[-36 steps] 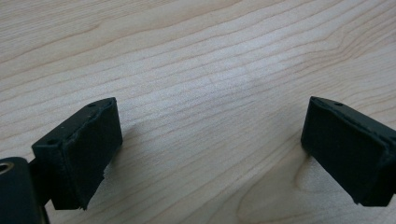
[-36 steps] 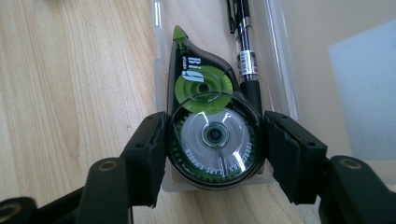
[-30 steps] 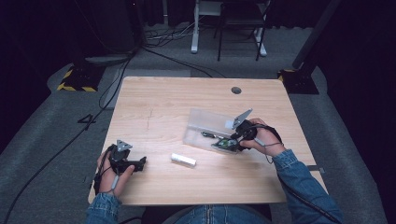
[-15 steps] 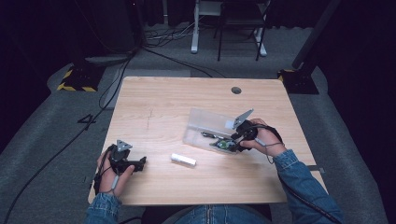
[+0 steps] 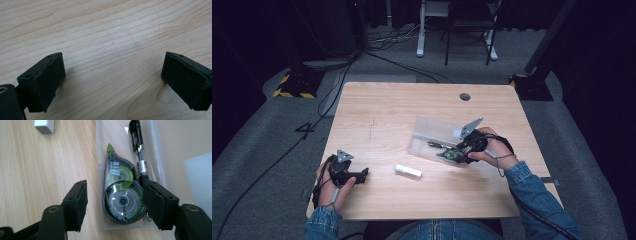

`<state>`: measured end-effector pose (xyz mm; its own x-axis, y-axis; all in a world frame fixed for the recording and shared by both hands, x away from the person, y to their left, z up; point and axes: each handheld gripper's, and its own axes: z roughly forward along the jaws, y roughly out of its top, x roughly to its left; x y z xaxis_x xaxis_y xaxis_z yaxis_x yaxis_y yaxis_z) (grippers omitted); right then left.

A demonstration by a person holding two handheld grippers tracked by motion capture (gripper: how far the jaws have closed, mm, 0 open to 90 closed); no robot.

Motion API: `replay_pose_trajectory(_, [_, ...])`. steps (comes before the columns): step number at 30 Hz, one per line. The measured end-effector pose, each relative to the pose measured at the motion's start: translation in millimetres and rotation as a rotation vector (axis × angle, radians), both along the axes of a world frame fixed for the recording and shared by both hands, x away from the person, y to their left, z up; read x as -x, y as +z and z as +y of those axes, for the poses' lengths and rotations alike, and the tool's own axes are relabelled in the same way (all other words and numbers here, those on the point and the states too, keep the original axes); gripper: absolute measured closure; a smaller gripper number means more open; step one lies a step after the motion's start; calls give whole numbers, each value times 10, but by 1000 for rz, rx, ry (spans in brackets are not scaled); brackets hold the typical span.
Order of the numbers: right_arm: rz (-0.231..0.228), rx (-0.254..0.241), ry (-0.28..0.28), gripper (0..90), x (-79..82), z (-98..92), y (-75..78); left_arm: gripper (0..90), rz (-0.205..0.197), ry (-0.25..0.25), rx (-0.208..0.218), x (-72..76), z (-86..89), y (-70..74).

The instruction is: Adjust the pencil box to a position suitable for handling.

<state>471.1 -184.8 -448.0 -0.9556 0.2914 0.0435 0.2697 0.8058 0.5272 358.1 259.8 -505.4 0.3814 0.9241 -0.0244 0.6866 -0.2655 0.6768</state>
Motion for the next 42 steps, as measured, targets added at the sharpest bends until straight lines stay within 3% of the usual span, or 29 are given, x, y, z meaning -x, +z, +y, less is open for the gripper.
replay_pose_trajectory(4, [11, 30, 15, 379, 43, 0, -12, 55, 1, 1, -1, 1, 0, 1])
replay_pose_trajectory(14, [27, 17, 22, 375, 41, 11, -34, 55, 1, 1, -1, 1, 0, 1])
replay_pose_trajectory(16, [52, 26, 26, 376, 52, 28, -59, 55, 1, 1, -1, 1, 0, 1])
replay_pose_trajectory(29, [44, 30, 33, 367, 55, 46, -80, 55, 1, 1, -1, 1, 0, 1])
replay_pose_trajectory(37, [-10, 19, 8, 321, 36, 25, -35, 55, 1, 1, -1, 0, 0, 1])
replay_pose_trajectory(42, [17, 37, 28, 319, 51, 49, -94, 55, 0, 1, 0, 0, 0, 0])
